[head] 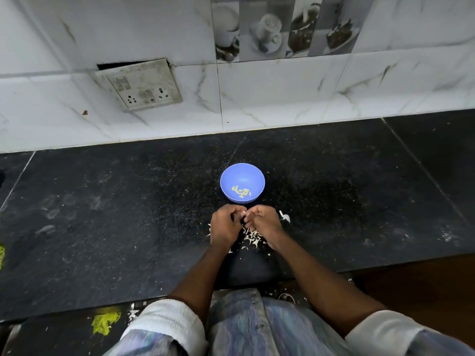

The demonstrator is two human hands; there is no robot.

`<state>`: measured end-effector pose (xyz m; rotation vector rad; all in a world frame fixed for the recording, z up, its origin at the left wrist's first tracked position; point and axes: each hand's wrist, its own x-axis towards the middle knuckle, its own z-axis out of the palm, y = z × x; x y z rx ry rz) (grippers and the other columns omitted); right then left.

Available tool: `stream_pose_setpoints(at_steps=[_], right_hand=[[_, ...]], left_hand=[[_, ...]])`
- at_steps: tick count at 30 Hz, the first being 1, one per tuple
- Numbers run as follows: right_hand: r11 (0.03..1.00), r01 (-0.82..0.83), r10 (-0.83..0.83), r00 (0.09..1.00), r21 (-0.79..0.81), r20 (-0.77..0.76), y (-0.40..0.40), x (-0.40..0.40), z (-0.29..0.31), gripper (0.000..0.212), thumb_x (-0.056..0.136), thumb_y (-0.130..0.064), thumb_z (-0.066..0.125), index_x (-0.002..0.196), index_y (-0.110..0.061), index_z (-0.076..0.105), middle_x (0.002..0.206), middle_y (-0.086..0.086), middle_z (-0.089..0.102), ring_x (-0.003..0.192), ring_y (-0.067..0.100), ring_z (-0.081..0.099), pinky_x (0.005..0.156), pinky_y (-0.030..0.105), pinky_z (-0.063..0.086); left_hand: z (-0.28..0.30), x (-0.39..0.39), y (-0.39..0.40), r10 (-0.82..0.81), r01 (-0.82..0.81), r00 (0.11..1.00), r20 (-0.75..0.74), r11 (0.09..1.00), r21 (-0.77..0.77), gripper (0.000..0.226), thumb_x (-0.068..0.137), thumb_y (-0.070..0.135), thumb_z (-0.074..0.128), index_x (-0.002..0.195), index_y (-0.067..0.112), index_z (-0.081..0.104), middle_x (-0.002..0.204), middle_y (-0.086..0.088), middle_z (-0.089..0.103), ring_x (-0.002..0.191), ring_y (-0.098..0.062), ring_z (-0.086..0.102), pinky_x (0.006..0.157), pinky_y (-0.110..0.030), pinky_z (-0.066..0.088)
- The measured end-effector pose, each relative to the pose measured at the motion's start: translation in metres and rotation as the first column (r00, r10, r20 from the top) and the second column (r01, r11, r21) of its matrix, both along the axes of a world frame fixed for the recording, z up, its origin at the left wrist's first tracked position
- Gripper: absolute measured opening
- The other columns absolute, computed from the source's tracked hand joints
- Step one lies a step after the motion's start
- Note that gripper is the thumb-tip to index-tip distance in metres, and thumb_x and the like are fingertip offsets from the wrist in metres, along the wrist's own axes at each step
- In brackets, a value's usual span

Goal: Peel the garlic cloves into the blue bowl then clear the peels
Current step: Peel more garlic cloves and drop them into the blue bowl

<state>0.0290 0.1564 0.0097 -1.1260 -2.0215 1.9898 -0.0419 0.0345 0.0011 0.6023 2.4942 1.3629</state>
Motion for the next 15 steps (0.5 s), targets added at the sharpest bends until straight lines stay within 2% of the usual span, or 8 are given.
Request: stream_pose_setpoints(at_steps=[4,10,15], right_hand=[[0.999,-0.037,0.038,0.998,-0.025,0.043,0.012,0.002,0.005,0.014,0.093,-0.001,0.056,0.093,-0.004,0.069,0.076,0.005,0.069,0.062,0.015,0.064,0.05,0.024,0.046],[0.994,-0.065,0.064,0.998,-0.09,-0.006,0.017,-0.002,0.013,0.014,0.103,-0.013,0.055,0.097,-0.008,0.066,0.079,0.006,0.066,0.064,0.015,0.063,0.054,0.026,0.048],[0.991,-0.072,0.069,0.997,-0.116,-0.028,0.021,-0.004,0.011,0.017,0.105,-0.013,0.052,0.091,-0.011,0.061,0.078,0.007,0.063,0.06,0.015,0.061,0.053,0.028,0.047]], left_hand=[[0.004,0.008,0.013,0.038,-0.04,0.999,0.026,0.997,0.059,0.021,0.088,0.003,0.074,0.097,0.02,0.083,0.094,0.01,0.078,0.087,-0.006,0.072,0.081,-0.015,0.053],[0.004,0.012,0.027,0.114,-0.212,0.929,0.351,0.944,0.252,0.014,0.092,0.007,0.077,0.099,0.017,0.083,0.09,0.004,0.081,0.085,-0.014,0.078,0.084,-0.033,0.062],[0.007,0.018,0.033,0.168,-0.298,0.897,0.408,0.913,0.28,0.012,0.092,0.005,0.076,0.095,0.013,0.083,0.086,0.0,0.081,0.076,-0.011,0.074,0.076,-0.03,0.061]])
